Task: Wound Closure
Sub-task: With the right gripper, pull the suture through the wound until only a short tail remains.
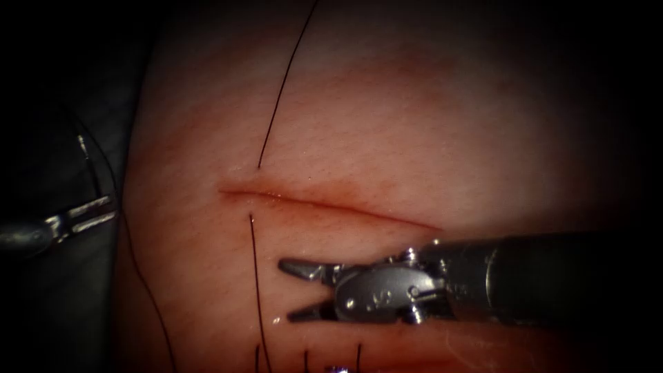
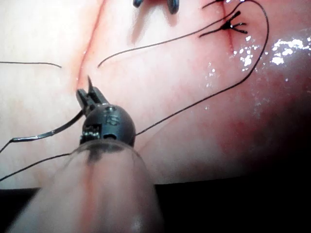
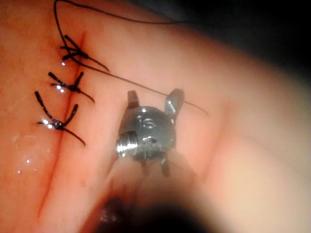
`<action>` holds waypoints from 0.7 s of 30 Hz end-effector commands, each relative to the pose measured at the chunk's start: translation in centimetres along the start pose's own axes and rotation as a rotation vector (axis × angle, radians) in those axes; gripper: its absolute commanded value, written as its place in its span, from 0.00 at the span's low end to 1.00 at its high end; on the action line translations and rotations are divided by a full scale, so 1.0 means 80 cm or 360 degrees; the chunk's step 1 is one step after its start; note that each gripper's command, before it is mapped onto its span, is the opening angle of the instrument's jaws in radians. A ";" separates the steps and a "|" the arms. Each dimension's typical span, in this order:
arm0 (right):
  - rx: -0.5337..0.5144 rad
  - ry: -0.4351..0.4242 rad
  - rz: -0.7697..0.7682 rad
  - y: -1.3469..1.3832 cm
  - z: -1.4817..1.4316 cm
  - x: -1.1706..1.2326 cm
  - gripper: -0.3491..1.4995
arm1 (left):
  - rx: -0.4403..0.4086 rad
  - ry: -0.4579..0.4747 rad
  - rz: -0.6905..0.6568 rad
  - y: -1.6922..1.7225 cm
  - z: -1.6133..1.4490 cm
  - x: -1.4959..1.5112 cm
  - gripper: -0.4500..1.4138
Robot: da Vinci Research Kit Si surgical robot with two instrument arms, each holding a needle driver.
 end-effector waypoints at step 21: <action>-0.0018 0.0038 -0.0021 0.0024 0.0121 -0.0090 0.86 | 0.0001 0.0000 0.0000 0.0007 0.0007 -0.0002 0.00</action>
